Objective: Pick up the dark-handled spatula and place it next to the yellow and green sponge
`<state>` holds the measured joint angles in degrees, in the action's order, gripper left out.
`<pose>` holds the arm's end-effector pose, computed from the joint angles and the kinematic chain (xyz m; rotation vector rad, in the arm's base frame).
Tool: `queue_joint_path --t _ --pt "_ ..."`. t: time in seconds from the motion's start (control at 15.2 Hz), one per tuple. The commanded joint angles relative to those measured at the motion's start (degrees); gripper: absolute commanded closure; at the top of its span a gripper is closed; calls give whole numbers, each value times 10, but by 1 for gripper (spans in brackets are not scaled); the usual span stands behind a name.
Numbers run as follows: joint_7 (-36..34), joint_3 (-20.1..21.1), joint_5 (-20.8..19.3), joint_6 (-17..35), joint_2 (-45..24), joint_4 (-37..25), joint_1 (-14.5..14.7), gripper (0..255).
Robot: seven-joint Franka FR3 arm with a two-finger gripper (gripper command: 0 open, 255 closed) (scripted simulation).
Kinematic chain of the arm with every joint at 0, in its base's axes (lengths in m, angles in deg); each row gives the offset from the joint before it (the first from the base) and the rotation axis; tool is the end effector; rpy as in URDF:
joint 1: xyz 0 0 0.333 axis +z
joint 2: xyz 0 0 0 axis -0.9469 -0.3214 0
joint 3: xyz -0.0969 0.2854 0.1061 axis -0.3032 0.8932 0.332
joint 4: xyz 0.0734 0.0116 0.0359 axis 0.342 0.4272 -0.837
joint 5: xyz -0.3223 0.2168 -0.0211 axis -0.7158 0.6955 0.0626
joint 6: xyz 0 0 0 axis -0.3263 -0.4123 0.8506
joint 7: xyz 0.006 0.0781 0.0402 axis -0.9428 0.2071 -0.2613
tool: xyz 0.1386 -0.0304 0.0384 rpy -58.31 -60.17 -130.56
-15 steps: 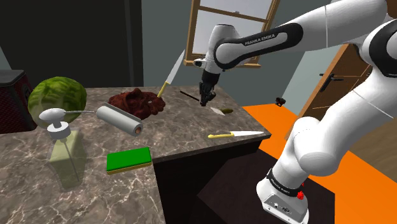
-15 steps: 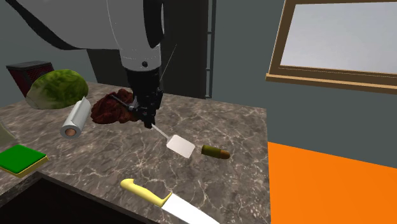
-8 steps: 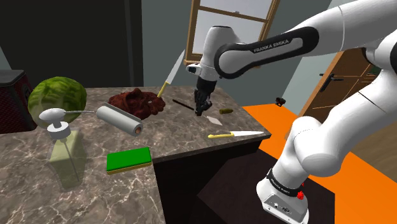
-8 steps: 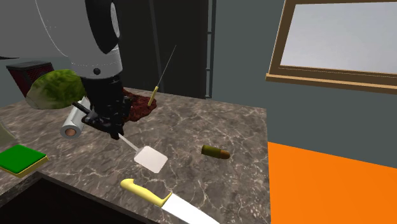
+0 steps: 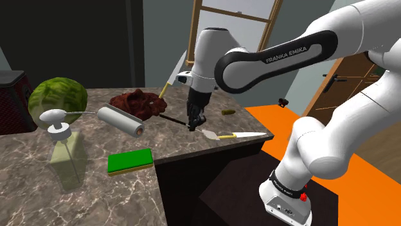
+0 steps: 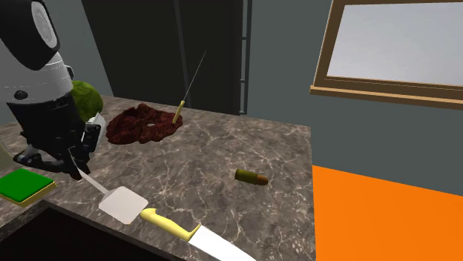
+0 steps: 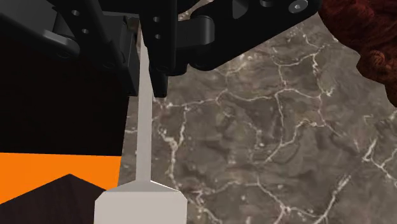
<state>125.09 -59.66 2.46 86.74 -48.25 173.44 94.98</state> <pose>0.3739 0.1926 0.3972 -2.6678 -1.5916 -0.0887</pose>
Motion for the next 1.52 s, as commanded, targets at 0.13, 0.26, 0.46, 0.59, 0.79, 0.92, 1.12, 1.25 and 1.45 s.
queue_joint_path --t 0.13,0.26,0.46,0.59,0.79,0.92,1.12,1.25,1.45 --pt "-58 42 13 1 -12 -14 25 255" --pt "-88 63 18 3 -23 -24 36 255" --pt "-133 94 23 5 -43 -45 53 255" --pt "-163 115 23 7 -60 -62 63 255" --pt "-210 145 20 8 -89 -92 76 255" --pt "-241 164 14 8 -111 -115 84 255" --pt "-290 191 0 6 -149 -155 97 255" --pt "-323 208 -13 3 -176 -184 106 255" --pt "-374 230 -38 -4 -222 -234 121 255"
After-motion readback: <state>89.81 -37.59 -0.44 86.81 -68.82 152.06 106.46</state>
